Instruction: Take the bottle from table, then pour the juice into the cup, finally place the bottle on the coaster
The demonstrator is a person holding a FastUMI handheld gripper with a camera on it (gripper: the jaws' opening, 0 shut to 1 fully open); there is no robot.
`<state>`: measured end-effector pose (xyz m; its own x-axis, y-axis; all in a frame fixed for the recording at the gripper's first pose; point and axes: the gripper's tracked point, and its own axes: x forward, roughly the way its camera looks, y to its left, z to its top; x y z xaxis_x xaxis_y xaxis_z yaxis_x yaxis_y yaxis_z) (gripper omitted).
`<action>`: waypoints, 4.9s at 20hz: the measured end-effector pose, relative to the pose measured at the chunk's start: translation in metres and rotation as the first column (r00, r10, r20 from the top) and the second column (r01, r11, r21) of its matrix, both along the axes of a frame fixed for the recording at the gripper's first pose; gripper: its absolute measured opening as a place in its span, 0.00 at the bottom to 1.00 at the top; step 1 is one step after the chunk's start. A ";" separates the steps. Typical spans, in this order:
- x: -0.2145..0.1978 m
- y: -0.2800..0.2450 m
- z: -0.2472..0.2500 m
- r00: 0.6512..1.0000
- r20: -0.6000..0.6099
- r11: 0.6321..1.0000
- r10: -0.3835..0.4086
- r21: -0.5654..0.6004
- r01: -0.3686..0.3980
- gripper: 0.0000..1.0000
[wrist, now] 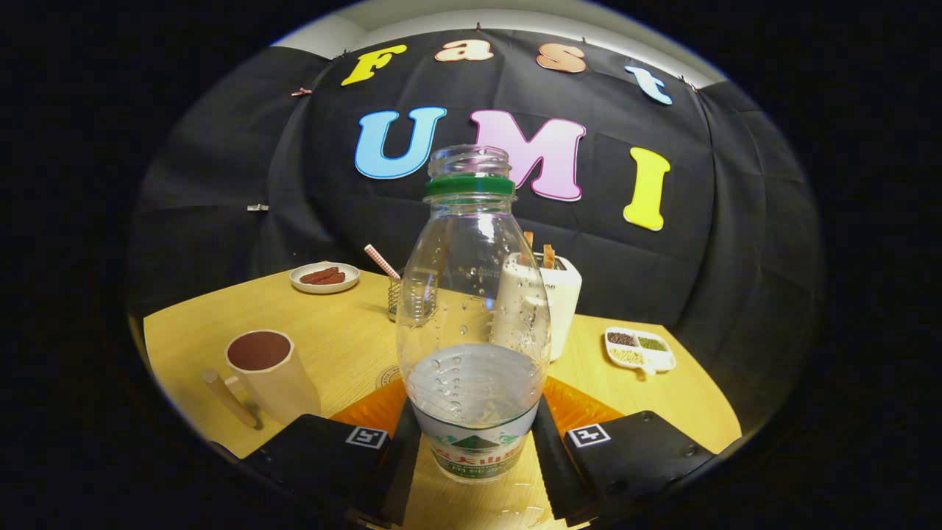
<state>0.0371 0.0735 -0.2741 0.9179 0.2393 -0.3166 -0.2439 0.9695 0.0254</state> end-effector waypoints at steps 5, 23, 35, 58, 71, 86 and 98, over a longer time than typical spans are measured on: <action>0.002 0.002 0.030 0.998 0.056 0.993 0.037 -0.113 -0.031 0.73; -0.004 0.047 0.024 0.963 0.021 0.754 0.268 -0.627 -0.196 0.73; -0.002 0.059 -0.007 0.941 -0.092 0.492 0.324 -0.834 -0.251 0.73; 0.018 0.051 -0.019 0.927 -0.156 0.220 0.341 -0.946 -0.240 0.72; 0.024 0.055 -0.020 0.909 -0.198 0.075 0.367 -0.968 -0.241 0.72; 0.027 0.059 -0.013 0.898 -0.208 -0.002 0.388 -0.974 -0.225 0.72; 0.029 0.063 -0.002 0.886 -0.195 -0.070 0.420 -0.981 -0.182 0.72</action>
